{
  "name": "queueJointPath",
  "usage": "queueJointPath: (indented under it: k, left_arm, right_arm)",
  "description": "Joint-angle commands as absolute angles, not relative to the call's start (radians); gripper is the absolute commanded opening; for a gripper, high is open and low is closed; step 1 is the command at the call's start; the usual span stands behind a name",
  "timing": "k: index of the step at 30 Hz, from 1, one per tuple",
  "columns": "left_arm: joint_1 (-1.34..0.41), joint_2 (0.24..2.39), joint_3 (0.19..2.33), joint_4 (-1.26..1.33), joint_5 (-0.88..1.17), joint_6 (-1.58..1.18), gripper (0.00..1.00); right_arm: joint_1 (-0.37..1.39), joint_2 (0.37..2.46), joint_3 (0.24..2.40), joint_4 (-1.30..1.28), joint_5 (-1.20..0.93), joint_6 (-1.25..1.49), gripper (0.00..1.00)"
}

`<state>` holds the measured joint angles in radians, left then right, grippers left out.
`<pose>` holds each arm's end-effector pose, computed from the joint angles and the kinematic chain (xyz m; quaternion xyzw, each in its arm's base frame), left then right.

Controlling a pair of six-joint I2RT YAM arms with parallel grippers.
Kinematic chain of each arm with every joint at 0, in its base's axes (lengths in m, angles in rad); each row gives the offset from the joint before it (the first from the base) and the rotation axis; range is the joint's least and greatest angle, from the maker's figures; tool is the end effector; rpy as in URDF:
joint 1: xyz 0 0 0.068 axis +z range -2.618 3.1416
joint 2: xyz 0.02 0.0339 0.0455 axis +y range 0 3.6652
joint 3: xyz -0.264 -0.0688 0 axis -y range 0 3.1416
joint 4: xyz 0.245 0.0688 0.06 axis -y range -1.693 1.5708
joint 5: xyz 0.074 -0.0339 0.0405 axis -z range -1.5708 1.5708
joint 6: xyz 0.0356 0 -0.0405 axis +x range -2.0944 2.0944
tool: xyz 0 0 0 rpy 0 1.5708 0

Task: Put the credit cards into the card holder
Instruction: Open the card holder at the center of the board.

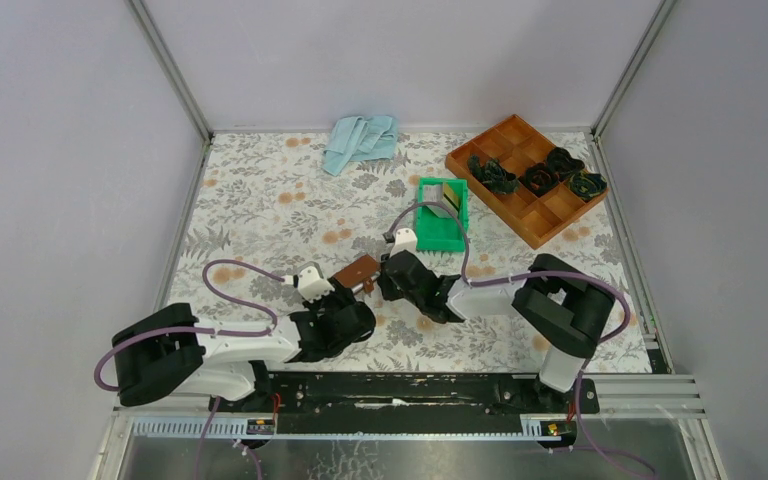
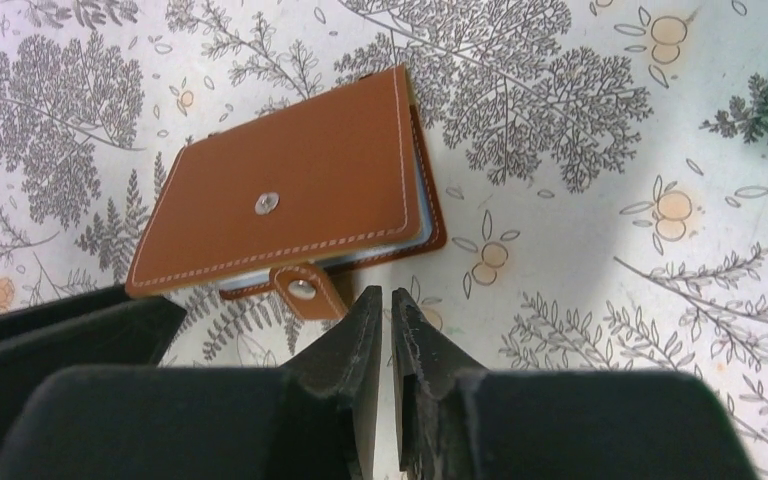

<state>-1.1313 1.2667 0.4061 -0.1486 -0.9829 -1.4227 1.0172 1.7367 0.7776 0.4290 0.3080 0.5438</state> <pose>0.1102 -0.1649 0.1394 -0.2524 0.8192 -0.1026 0.5047 0.1914 0.2891 0.1532 -0.1269 0.8514 0.2511 0.4427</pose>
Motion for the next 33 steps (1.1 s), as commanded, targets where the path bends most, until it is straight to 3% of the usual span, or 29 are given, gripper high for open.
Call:
queueJointPath:
  k: [1, 14, 22, 33]
  left_arm:
    - [-1.122, 1.253, 0.396, -0.094, -1.001, -1.399, 0.42]
    - [-1.114, 1.271, 0.391, -0.041, -0.97, -1.365, 0.42]
    - [-1.103, 1.266, 0.382, -0.02, -0.949, -1.327, 0.51]
    - [-1.075, 1.239, 0.347, 0.007, -0.931, -1.307, 0.52]
  right_arm:
    - [0.986, 1.765, 0.835, 0.507, 0.259, 0.528, 0.15]
    - [0.981, 1.802, 0.87, 0.573, 0.17, 0.512, 0.18]
    - [0.981, 1.83, 0.89, 0.591, 0.093, 0.523, 0.21]
    - [0.981, 1.818, 0.875, 0.599, -0.015, 0.521, 0.22]
